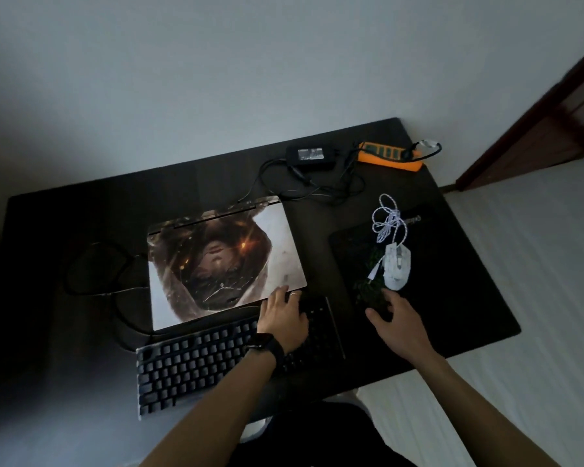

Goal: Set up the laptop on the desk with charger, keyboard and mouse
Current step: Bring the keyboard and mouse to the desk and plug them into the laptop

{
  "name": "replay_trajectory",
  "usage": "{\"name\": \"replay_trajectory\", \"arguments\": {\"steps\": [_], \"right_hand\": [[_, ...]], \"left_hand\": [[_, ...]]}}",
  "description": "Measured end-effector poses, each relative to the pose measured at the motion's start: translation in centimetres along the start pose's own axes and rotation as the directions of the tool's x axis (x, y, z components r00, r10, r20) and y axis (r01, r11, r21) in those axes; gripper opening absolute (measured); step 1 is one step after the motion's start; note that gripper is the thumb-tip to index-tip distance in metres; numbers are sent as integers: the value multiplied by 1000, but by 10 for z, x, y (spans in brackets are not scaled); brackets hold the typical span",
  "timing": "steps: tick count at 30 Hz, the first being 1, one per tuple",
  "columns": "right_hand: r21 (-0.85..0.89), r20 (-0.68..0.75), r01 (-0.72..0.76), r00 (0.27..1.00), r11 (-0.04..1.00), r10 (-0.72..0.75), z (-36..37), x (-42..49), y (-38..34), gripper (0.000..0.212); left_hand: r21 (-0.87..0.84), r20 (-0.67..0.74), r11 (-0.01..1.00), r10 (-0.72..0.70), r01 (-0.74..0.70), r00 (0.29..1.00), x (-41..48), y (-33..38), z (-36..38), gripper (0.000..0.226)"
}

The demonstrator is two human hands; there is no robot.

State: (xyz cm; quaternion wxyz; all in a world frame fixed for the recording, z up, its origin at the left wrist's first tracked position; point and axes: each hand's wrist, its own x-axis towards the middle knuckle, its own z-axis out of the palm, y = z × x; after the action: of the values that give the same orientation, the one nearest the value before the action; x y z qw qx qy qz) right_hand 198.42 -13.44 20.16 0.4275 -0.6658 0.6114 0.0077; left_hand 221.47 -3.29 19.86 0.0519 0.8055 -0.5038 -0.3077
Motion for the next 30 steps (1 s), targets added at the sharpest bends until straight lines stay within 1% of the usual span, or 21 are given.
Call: {"name": "replay_trajectory", "arguments": {"steps": [2,6,9,11,14,16,18,19,21,22,24,26,28,30], "right_hand": [[-5,-65,-16,998,1000,16,-19,15,8,67],[-70,-72,10,997,997,-15,-49,56,21,64],[-86,-47,-86,996,993,82,-62,90,26,75],[-122,-17,-94,996,988,93,-61,104,26,84],[-223,-41,-58,998,973,50,-58,120,28,95],[-267,-59,-22,998,963,7,-56,125,29,97],[-310,-51,16,998,950,-33,-59,130,30,94],[-338,-35,32,998,941,-47,-62,131,30,92],[-400,-6,52,998,915,-59,-71,133,32,87],[-427,4,60,998,902,-64,-78,133,34,85],[-472,25,67,998,879,-62,-92,135,40,84],[-496,53,80,997,864,-62,-105,136,47,82],[-492,62,60,997,868,-34,-114,136,54,79],[-478,75,36,997,877,0,-120,135,58,78]], "left_hand": [[-13,27,999,43,-43,999,16,27,1,56],[-46,100,998,37,-32,994,49,83,9,58],[-54,155,998,-19,28,988,76,119,29,62],[-85,164,994,-49,64,985,92,138,42,62],[-63,125,995,-75,84,989,120,161,60,57],[-14,61,997,-80,81,995,131,168,64,45],[37,35,997,-76,75,996,138,169,61,31],[35,27,995,-92,91,995,139,165,55,28],[-39,-17,988,-152,151,988,141,151,36,26],[-97,-62,976,-200,193,978,140,140,20,26],[-209,-163,936,-318,282,934,137,111,-14,25],[-238,-232,900,-417,365,879,128,79,-43,24],[-211,-273,877,-476,431,836,120,59,-58,24],[-277,-299,829,-555,486,776,111,52,-66,24]]}}
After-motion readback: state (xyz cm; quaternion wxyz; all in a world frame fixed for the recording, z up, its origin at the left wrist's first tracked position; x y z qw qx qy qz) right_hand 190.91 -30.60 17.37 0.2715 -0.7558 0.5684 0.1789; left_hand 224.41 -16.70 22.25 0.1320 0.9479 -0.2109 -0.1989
